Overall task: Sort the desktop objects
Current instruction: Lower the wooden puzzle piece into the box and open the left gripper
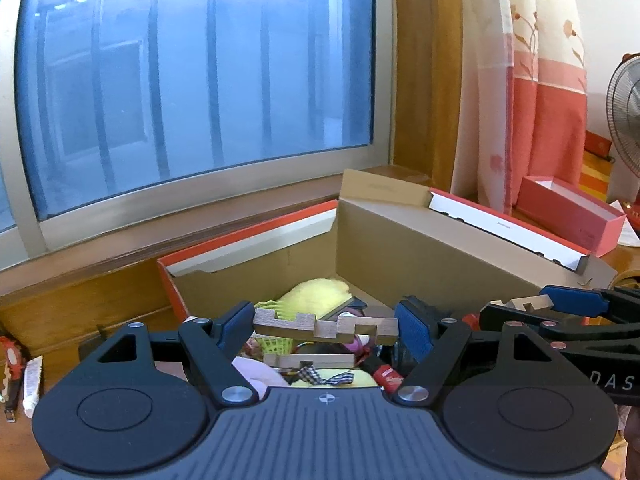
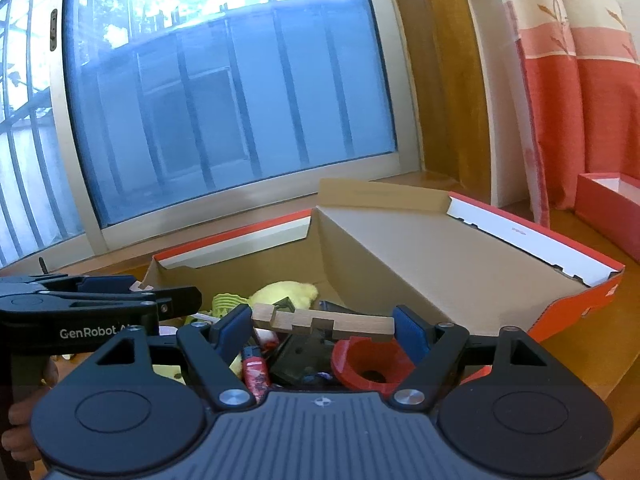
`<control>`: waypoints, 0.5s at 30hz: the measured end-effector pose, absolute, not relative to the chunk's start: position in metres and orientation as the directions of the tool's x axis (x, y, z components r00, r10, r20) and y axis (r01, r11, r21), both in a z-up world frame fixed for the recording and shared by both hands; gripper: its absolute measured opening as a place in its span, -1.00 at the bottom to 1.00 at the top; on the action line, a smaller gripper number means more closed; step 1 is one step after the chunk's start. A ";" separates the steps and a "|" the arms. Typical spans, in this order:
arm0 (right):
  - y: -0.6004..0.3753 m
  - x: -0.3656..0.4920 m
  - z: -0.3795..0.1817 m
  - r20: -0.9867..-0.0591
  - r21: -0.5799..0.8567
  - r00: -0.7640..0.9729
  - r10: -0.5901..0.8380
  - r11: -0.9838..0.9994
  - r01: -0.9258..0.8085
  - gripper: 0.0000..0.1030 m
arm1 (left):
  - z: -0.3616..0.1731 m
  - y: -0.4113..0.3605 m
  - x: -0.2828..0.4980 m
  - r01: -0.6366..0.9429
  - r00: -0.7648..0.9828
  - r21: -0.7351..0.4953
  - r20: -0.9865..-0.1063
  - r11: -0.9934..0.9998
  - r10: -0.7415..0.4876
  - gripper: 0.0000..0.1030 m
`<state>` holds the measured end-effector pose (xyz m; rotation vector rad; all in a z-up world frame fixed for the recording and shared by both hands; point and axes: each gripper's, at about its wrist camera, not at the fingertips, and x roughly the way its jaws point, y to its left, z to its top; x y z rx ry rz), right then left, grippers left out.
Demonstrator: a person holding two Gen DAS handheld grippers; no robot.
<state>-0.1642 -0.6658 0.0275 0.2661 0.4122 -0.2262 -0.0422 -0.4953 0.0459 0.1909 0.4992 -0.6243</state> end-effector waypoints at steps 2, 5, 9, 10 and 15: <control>-0.669 -0.165 0.027 -0.423 0.208 0.892 -0.162 0.941 0.269 0.52 | 0.045 -0.497 -0.043 0.601 0.697 0.022 -0.505 0.799 -0.510 0.48; -0.672 -0.166 0.026 -0.426 0.208 0.890 -0.160 0.941 0.269 0.53 | 0.045 -0.500 -0.044 0.599 0.697 0.022 -0.508 0.801 -0.507 0.48; -0.675 -0.166 0.025 -0.425 0.199 0.890 -0.164 0.942 0.268 0.54 | 0.044 -0.502 -0.047 0.594 0.699 0.023 -0.510 0.804 -0.502 0.49; -0.675 -0.166 0.026 -0.425 0.198 0.890 -0.163 0.943 0.267 0.55 | 0.044 -0.503 -0.048 0.592 0.700 0.023 -0.510 0.806 -0.500 0.49; -0.678 -0.166 0.027 -0.421 0.198 0.895 -0.146 0.948 0.248 0.59 | 0.044 -0.504 -0.052 0.572 0.714 0.024 -0.507 0.820 -0.482 0.53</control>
